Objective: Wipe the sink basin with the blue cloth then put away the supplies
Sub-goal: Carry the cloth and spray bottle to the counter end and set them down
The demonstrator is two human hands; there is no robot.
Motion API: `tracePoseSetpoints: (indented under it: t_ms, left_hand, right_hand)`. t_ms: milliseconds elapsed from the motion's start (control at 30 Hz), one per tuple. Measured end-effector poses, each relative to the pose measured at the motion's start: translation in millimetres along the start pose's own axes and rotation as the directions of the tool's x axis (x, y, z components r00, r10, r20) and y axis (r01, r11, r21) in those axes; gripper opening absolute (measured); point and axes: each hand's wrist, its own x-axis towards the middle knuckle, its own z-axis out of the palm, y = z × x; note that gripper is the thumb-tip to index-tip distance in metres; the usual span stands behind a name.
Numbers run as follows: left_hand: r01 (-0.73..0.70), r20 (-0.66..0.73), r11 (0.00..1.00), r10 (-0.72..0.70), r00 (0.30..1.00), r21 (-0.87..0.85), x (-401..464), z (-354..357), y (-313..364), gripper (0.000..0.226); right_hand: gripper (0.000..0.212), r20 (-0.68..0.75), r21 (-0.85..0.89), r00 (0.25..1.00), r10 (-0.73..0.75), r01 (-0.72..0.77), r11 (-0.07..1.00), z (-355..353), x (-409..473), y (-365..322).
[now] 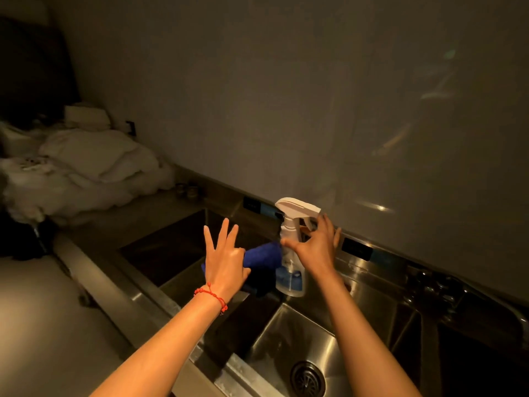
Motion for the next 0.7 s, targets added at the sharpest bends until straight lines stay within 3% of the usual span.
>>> tracePoseSetpoints:
  t_ms: [333, 700]
  left_hand:
    - [0.124, -0.021, 0.991, -0.123, 0.992, 0.051, 42, 11, -90, 0.032]
    - [0.061, -0.009, 0.998, -0.061, 0.998, 0.035, 106, 34, -223, 0.033]
  right_hand:
    - [0.06, 0.17, -0.011, 0.984, -0.045, 0.048, 0.999, 89, 36, -39]
    - [0.074, 0.075, 0.078, 0.996, -0.057, 0.051, 0.996, 202, 54, -108]
